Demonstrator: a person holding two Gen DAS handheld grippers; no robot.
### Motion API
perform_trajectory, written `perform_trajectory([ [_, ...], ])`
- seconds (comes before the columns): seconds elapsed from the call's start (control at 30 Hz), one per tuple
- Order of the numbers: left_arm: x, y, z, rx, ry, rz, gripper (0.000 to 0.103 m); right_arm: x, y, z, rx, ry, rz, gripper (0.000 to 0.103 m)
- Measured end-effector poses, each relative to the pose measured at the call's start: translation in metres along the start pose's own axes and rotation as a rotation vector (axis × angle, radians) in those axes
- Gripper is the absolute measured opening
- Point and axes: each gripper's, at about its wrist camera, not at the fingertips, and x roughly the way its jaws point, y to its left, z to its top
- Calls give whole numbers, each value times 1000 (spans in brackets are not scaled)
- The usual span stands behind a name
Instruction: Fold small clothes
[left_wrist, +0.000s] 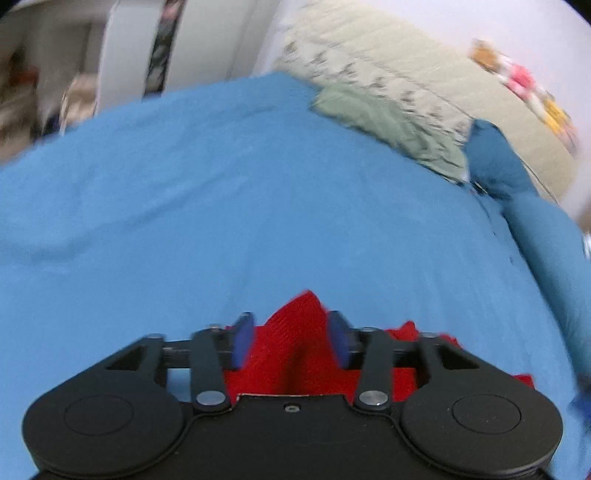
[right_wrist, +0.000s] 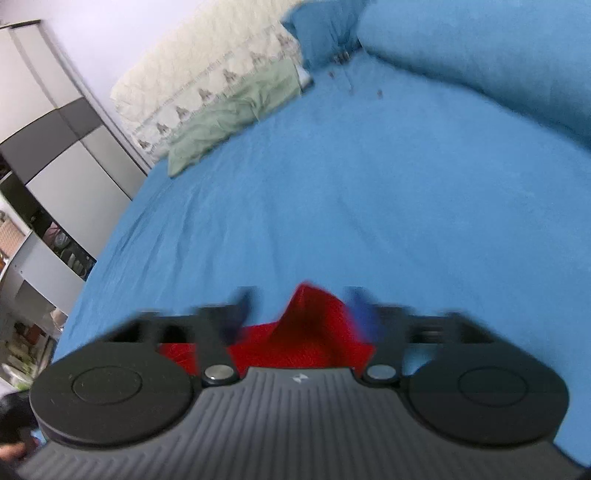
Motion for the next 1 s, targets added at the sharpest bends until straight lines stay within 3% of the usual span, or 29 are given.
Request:
perform_trajectory([
  [0.03, -11, -2, -7, 51, -19, 4, 53, -10, 4, -5, -44, -31, 3, 99],
  [0.1, -32, -4, -28, 134, -26, -20, 68, -26, 14, -20, -163, -35, 36, 99],
  [0.13, -36, -2, -37, 147, -16, -43, 71, -33, 18, -31, -213, -26, 42, 99],
  [0.2, -38, 0, -61, 181, 39, -92, 72, -39, 22, -52, -271, 10, 71, 99],
  [0.33, -15, 2, -95, 243, 148, -53, 72, -30, 24, -97, -374, 102, 45, 99],
  [0.47, -10, 2, -103, 260, 149, -53, 75, -9, 6, -120, -335, 177, -32, 96],
  [0.57, -8, -2, -99, 241, 176, -65, 87, -9, 3, -127, -298, 153, -40, 97],
  [0.73, -10, -26, -95, 295, 179, 7, 87, -8, 18, -125, -298, 151, -88, 98],
  [0.87, -38, -41, -92, 299, 144, -35, 89, -50, 19, -111, -246, 65, -103, 99],
  [1.0, -55, -71, -90, 343, 120, -80, 97, -97, 16, -97, -269, -14, -110, 101],
])
